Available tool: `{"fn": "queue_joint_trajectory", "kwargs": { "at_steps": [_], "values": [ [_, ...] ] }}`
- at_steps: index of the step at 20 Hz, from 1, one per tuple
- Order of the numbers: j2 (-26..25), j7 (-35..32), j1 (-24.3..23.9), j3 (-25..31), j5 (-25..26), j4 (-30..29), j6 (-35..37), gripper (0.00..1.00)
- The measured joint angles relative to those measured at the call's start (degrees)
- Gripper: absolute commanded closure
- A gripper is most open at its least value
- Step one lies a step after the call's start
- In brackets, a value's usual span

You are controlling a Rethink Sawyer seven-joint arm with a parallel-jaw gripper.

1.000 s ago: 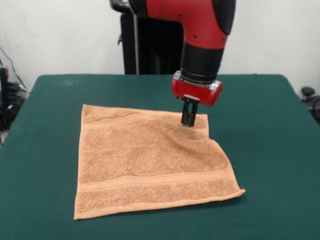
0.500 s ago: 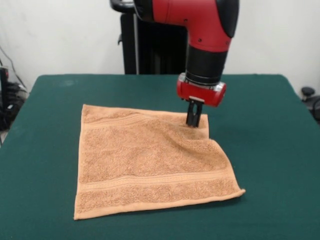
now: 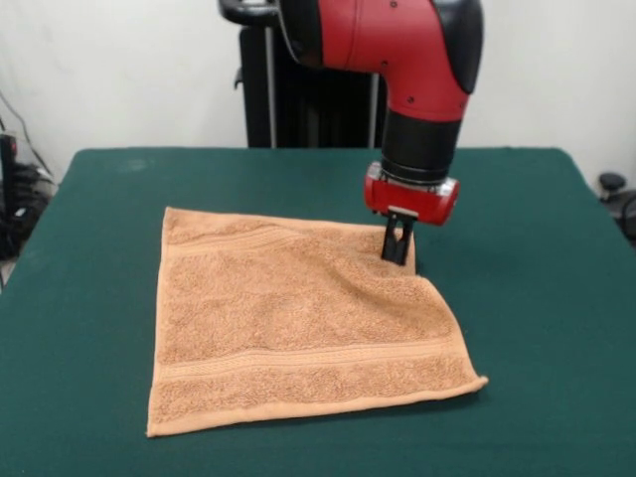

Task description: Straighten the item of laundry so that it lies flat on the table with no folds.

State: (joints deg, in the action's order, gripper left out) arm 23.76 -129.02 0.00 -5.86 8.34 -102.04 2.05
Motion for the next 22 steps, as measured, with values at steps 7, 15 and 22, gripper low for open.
{"fn": "queue_joint_trajectory", "kwargs": {
  "at_steps": [7,15,22],
  "values": [
    [0.1,0.0,0.0,0.0,0.0,-0.2,-0.3,1.0],
    [3.9,0.0,-4.5,1.5,2.9,-7.1,-1.8,1.0],
    [11.7,0.0,-10.7,1.9,7.3,-18.4,-1.8,1.0]
  ]
}}
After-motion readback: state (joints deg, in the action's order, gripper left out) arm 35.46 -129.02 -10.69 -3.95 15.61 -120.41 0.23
